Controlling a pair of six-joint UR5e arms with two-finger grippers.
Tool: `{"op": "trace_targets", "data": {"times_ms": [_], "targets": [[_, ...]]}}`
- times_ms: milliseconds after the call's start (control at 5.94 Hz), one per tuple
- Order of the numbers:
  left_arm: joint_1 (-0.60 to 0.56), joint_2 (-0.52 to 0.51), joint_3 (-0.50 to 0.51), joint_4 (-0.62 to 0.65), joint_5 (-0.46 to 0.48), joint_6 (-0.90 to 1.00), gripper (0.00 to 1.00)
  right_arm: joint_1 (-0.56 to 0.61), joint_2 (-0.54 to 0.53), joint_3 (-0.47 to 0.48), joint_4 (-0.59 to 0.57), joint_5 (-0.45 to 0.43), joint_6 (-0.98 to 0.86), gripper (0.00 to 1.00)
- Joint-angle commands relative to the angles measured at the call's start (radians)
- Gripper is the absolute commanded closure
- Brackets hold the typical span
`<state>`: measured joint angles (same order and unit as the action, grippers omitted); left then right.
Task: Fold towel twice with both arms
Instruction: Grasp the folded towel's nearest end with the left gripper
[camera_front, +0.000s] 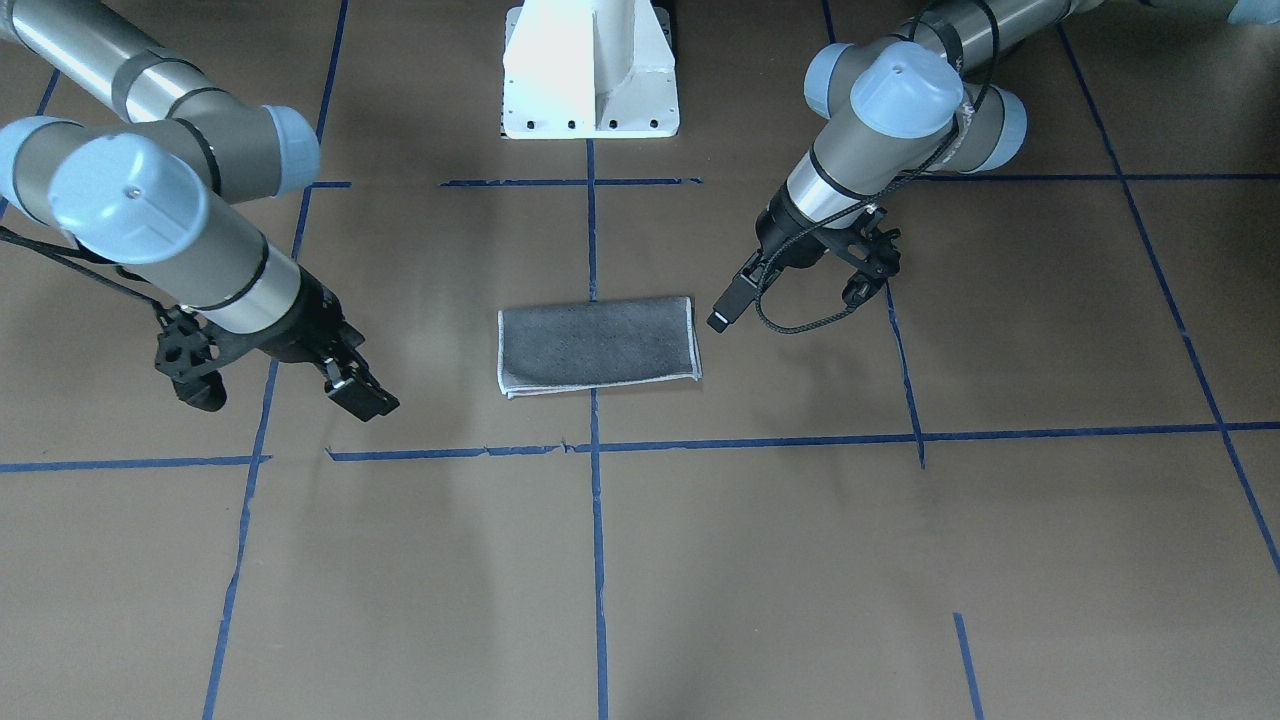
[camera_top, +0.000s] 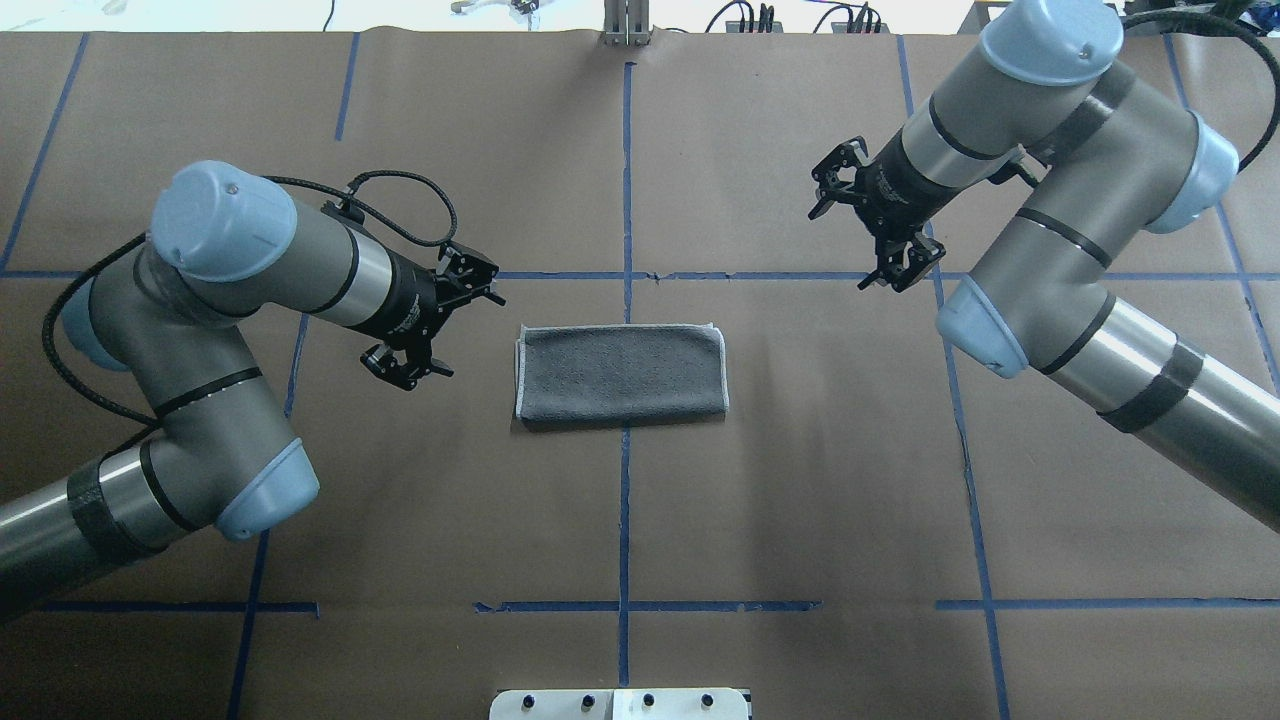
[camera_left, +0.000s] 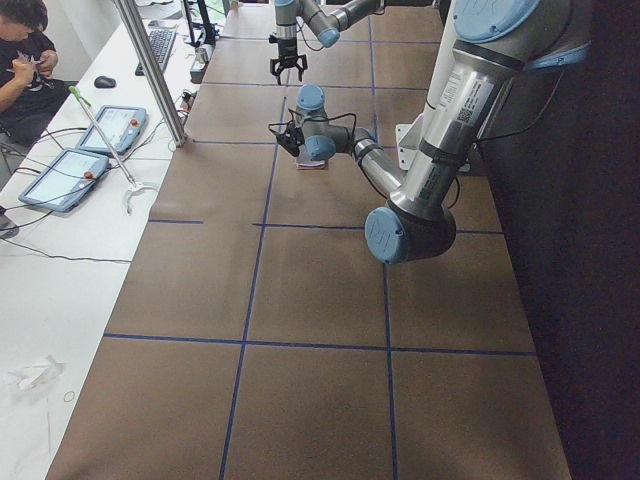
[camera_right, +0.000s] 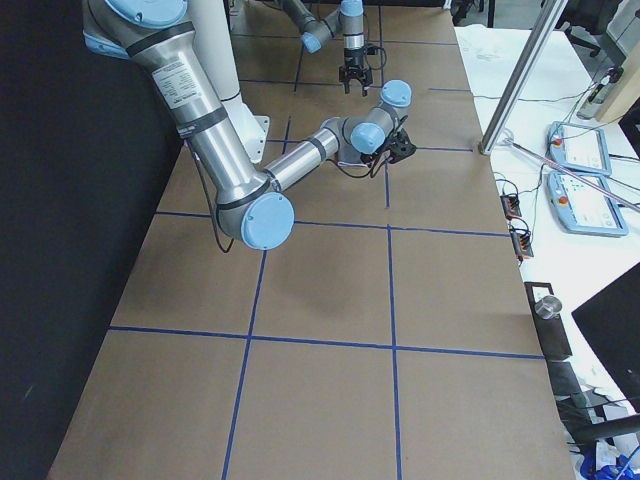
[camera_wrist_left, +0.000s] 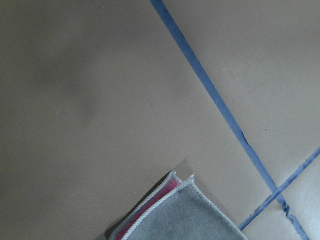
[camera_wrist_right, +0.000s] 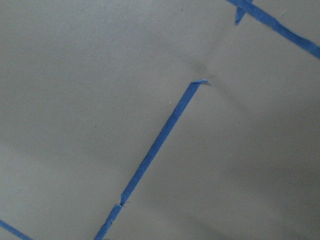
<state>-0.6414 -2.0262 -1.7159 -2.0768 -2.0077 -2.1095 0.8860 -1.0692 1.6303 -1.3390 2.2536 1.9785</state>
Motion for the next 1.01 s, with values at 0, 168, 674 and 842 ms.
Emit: {"op": "trace_targets", "data": {"times_ms": [0,168,674,842], "targets": [[0.151,-0.026,0.022,0.001,0.169,0.096,0.0,0.004,-0.05,0.029,0.001,-0.035,-0.085,0.0],[0.16,-0.037,0.059,0.0,0.187,0.097,0.0,0.005,-0.061,0.029,0.001,-0.04,-0.098,0.0],[0.163,-0.063,0.116,-0.003,0.187,0.089,0.13,-0.004,-0.071,0.029,0.001,-0.04,-0.099,0.0],[0.163,-0.066,0.116,-0.003,0.187,0.088,0.3,-0.004,-0.071,0.031,0.003,-0.04,-0.099,0.0]]}}
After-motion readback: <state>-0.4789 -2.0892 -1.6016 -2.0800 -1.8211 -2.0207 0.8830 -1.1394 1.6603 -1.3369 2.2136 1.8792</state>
